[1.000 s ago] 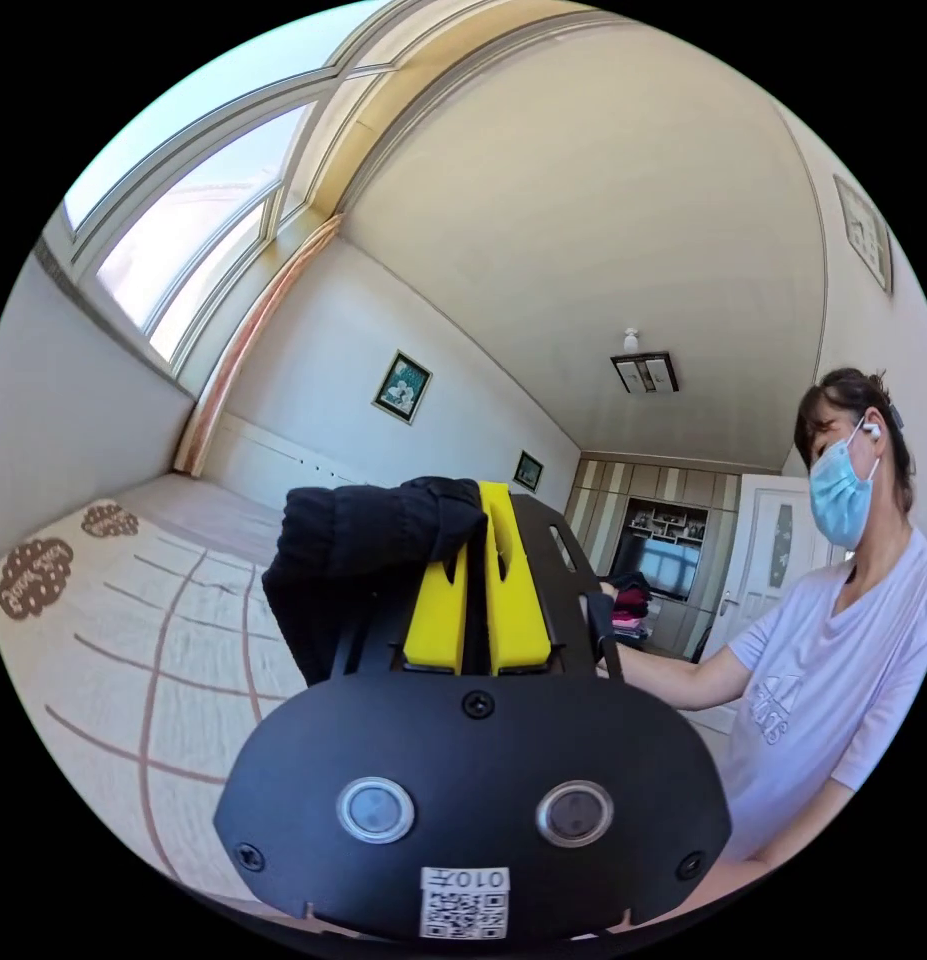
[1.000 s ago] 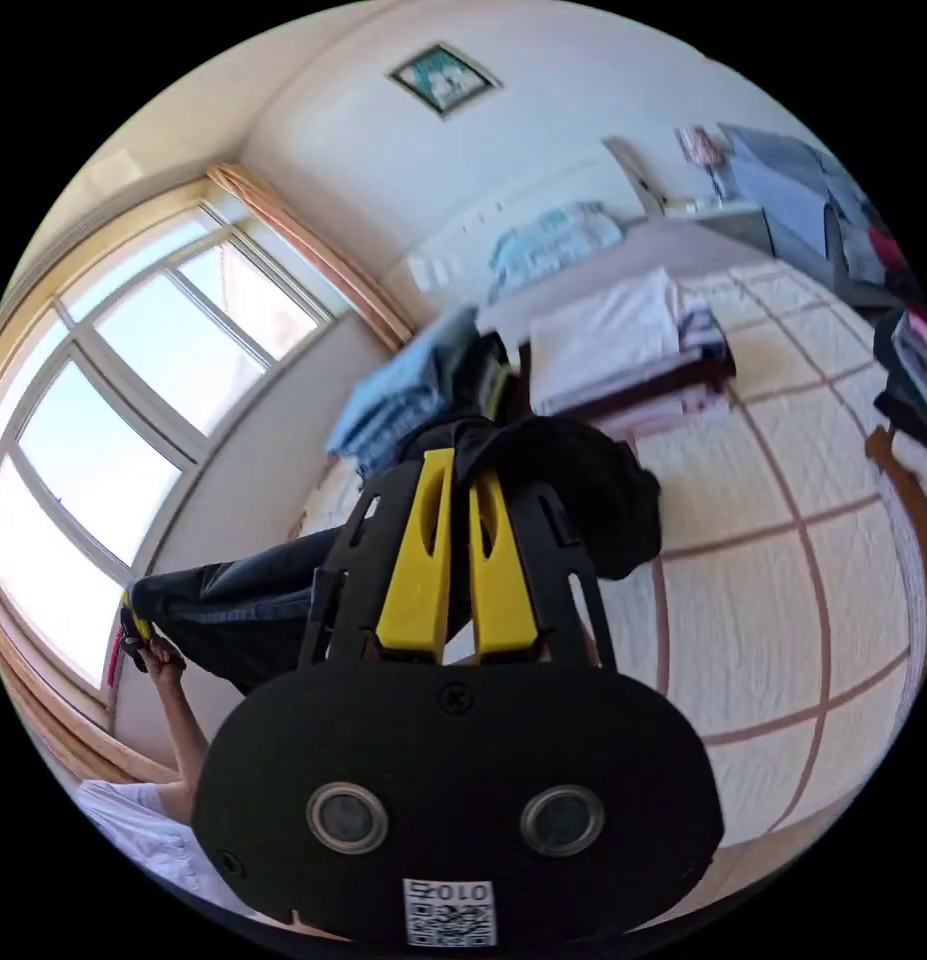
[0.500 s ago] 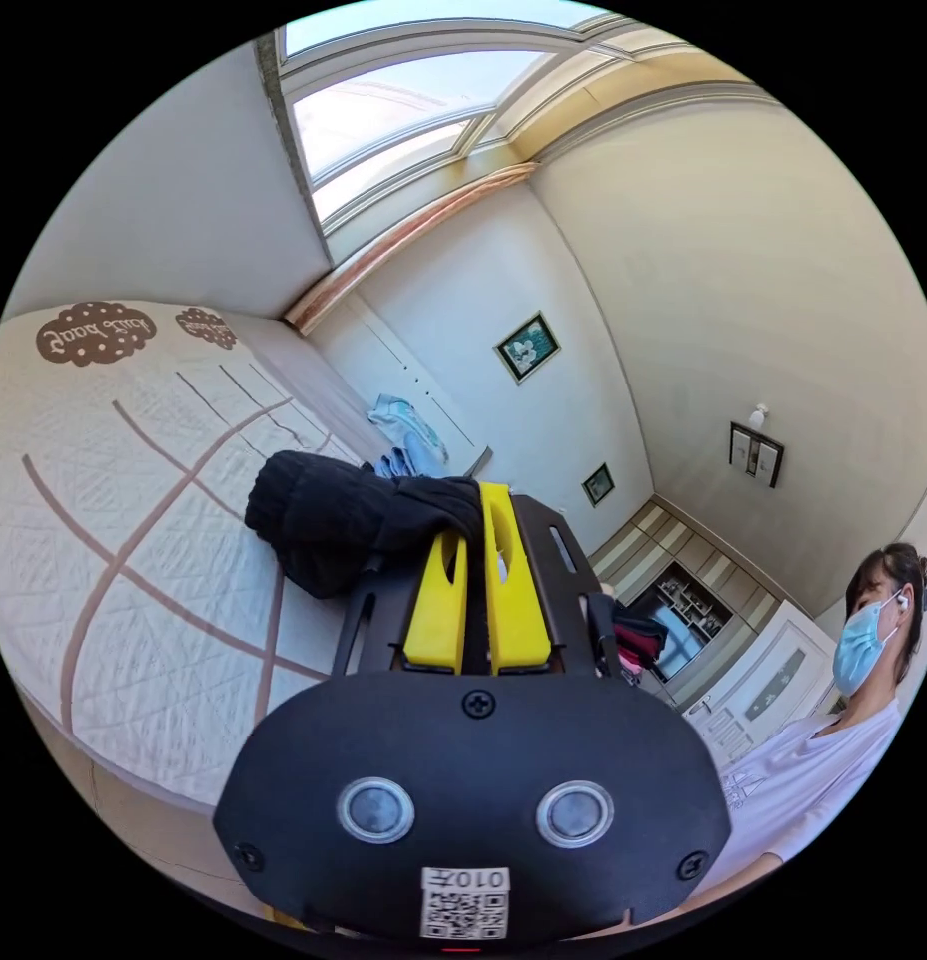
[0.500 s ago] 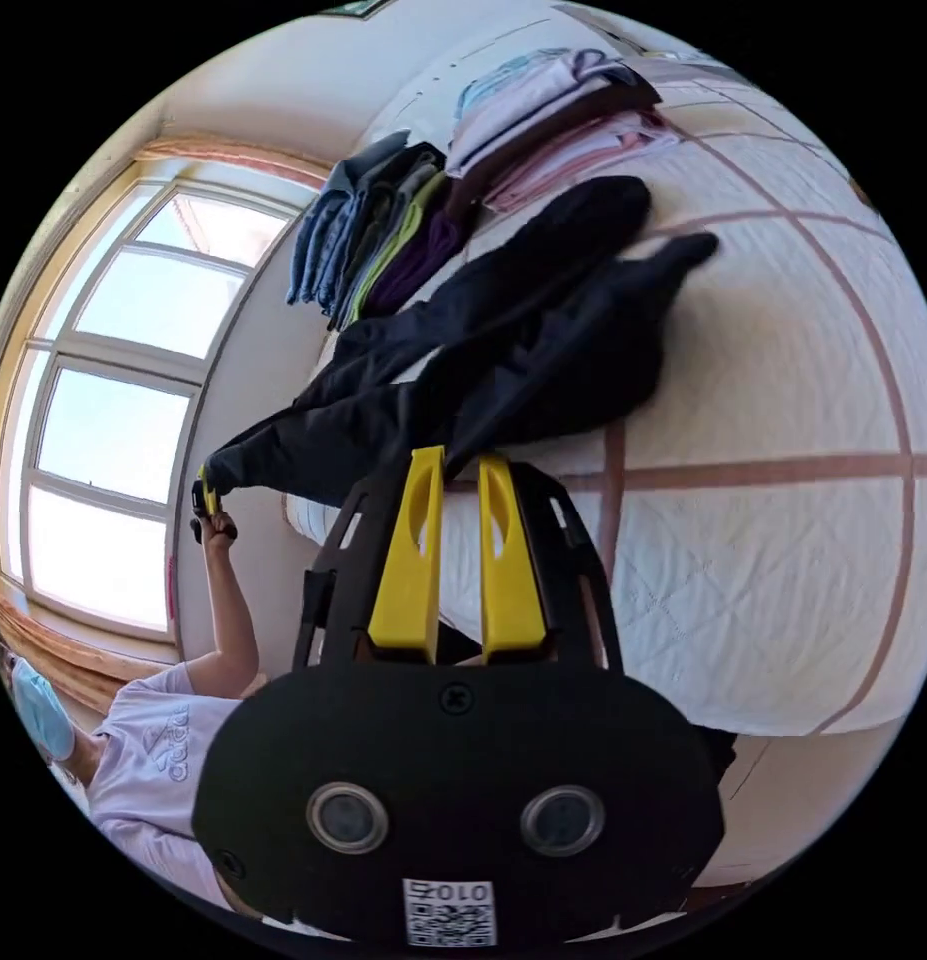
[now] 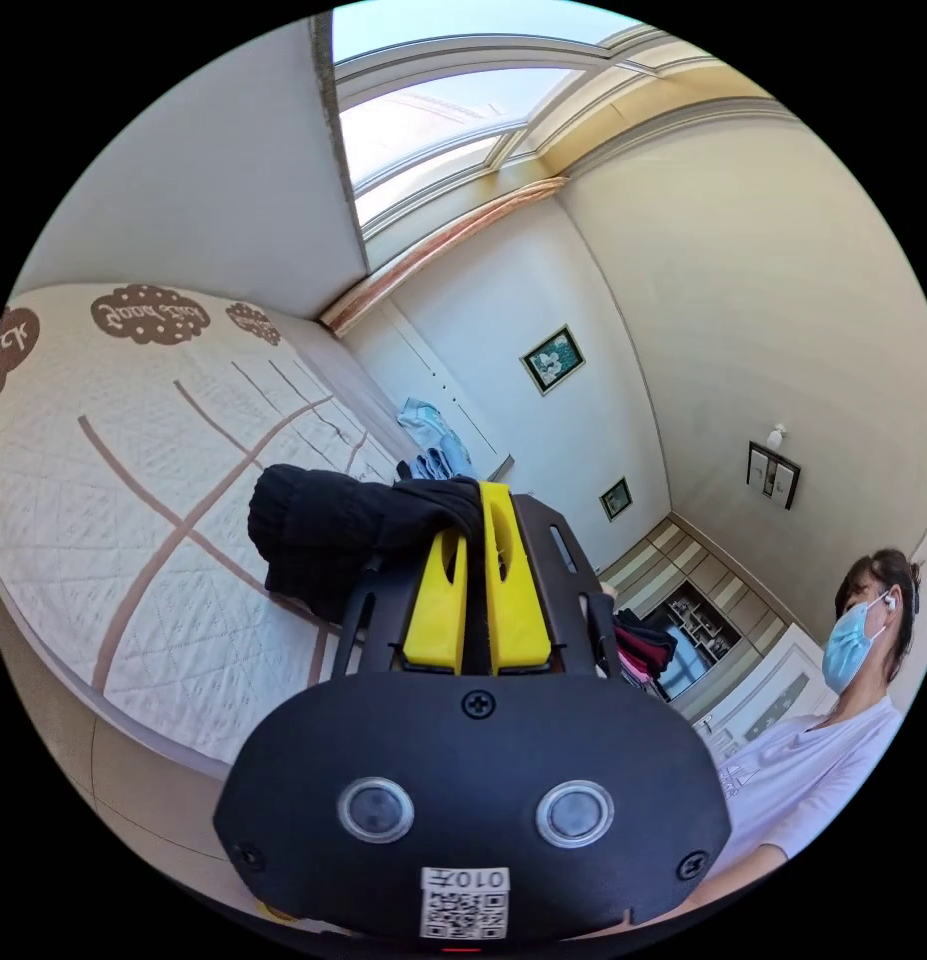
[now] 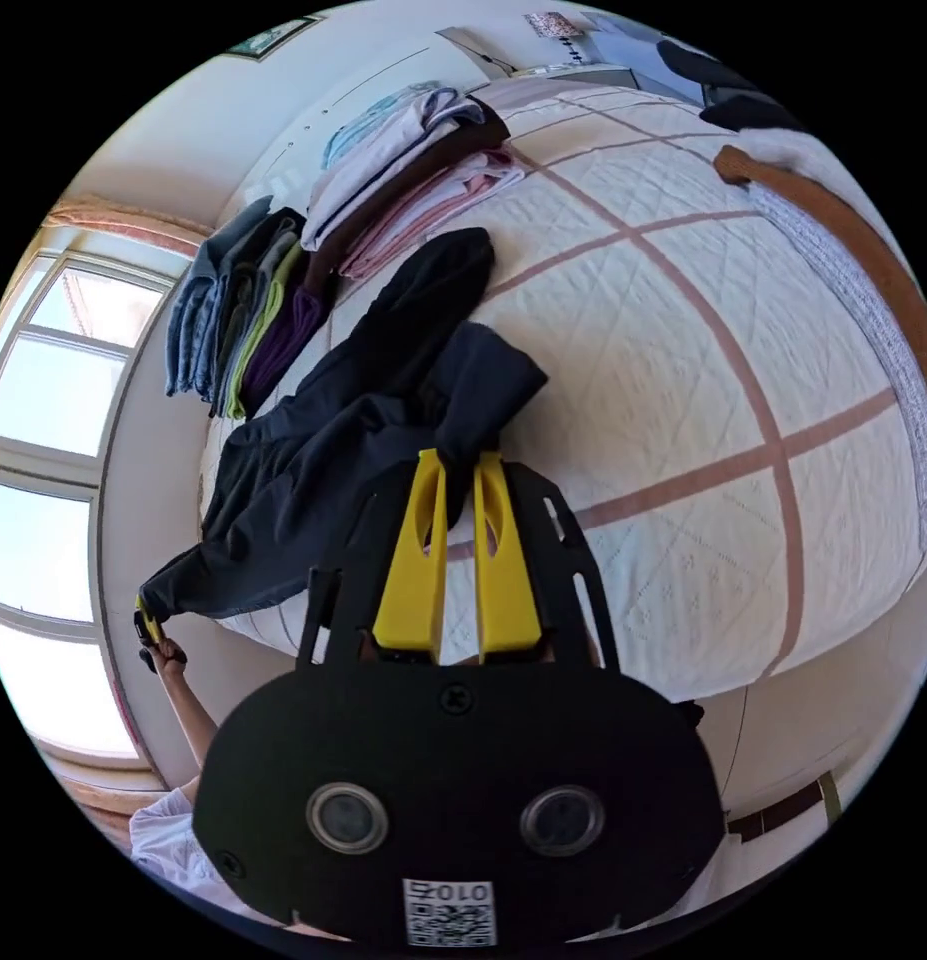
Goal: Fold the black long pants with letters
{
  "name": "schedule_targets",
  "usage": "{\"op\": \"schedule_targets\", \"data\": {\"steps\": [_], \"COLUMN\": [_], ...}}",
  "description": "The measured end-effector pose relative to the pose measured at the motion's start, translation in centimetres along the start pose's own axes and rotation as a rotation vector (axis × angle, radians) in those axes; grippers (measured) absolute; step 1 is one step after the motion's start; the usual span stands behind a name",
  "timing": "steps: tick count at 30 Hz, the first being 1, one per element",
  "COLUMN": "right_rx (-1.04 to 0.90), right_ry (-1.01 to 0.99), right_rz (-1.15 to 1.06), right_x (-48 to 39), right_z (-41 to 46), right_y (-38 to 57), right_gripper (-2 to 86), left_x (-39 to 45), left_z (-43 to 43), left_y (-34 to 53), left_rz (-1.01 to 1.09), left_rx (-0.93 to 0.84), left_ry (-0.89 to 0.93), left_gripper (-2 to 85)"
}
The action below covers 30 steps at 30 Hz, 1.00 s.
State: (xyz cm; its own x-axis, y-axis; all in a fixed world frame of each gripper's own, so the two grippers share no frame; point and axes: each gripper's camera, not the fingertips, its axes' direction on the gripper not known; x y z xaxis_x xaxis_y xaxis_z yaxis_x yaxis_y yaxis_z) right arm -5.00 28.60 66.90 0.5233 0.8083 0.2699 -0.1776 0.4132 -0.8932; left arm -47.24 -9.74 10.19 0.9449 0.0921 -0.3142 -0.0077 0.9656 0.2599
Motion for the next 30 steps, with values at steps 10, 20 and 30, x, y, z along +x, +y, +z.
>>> {"op": "schedule_targets", "data": {"steps": [10,20,30], "right_rx": [0.415,0.094,0.156], "right_ry": [0.086,0.012,0.104], "right_rz": [-0.137,0.064,0.122], "right_x": [0.1,15.8,16.1], "right_z": [-17.2,-4.9,-4.3], "right_y": [3.4,10.8,14.9], "right_gripper": [4.6,4.5,7.5], "left_x": [-2.0,-13.6,-16.9], "left_z": [3.9,-0.4,-3.6], "left_y": [4.6,21.3,24.0], "left_rz": [0.126,-0.254,-0.391], "left_rx": [-0.179,-0.319,-0.273], "left_ry": [0.205,0.139,-0.055], "left_gripper": [6.9,9.2,9.7]}}
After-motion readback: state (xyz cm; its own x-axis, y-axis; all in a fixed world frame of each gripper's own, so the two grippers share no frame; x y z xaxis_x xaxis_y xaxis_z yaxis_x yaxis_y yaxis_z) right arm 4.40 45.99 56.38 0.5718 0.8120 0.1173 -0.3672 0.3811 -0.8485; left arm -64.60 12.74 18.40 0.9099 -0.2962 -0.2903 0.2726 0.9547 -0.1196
